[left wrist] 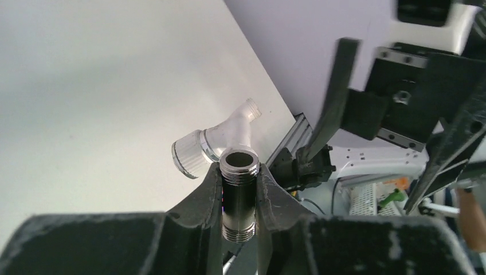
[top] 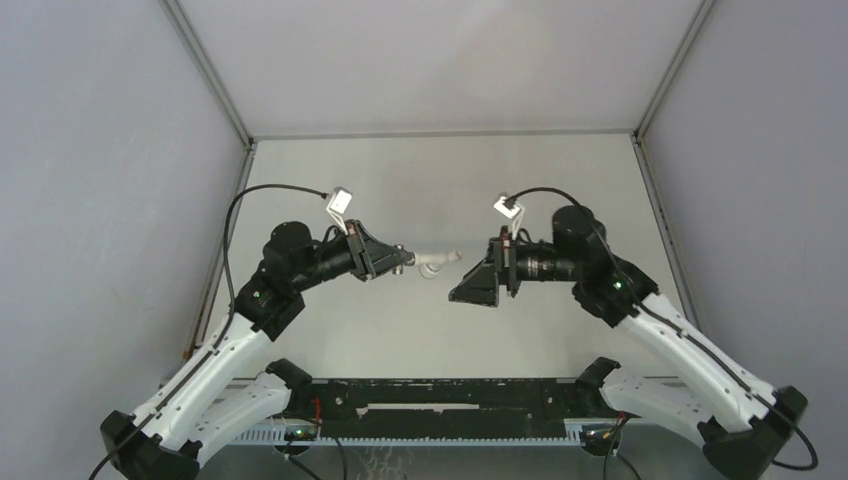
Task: Install the water faucets
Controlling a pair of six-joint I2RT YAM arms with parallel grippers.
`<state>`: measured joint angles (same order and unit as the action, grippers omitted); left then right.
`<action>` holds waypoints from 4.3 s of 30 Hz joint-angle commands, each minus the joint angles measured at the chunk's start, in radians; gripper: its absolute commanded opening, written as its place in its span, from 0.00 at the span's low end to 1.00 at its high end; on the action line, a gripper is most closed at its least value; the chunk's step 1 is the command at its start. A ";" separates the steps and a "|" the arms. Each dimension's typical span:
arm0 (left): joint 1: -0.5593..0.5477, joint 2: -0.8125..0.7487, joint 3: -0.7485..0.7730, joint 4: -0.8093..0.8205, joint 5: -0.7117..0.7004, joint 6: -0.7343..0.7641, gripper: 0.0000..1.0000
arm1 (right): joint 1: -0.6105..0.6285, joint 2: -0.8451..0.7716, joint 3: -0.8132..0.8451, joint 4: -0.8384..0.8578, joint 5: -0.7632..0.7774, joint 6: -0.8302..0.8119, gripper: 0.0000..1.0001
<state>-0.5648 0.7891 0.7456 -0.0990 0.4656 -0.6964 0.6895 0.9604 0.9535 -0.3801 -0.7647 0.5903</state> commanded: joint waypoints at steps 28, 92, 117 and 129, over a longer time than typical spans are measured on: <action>0.111 0.098 0.031 0.352 0.333 -0.543 0.00 | -0.118 0.043 -0.530 1.496 0.011 0.158 0.99; 0.202 0.448 0.157 0.237 0.196 -0.361 0.00 | -0.295 -0.238 -0.428 0.662 0.376 0.180 0.81; 0.207 1.424 0.709 0.526 0.136 -0.525 0.50 | -0.370 -0.545 -0.389 0.168 0.606 0.119 0.85; 0.266 1.239 0.947 -0.169 -0.144 -0.059 1.00 | -0.376 -0.468 -0.250 -0.005 0.712 0.035 1.00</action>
<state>-0.3359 2.1990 1.5856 0.0452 0.4683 -0.9890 0.3229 0.4454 0.6022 -0.3153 -0.1104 0.6914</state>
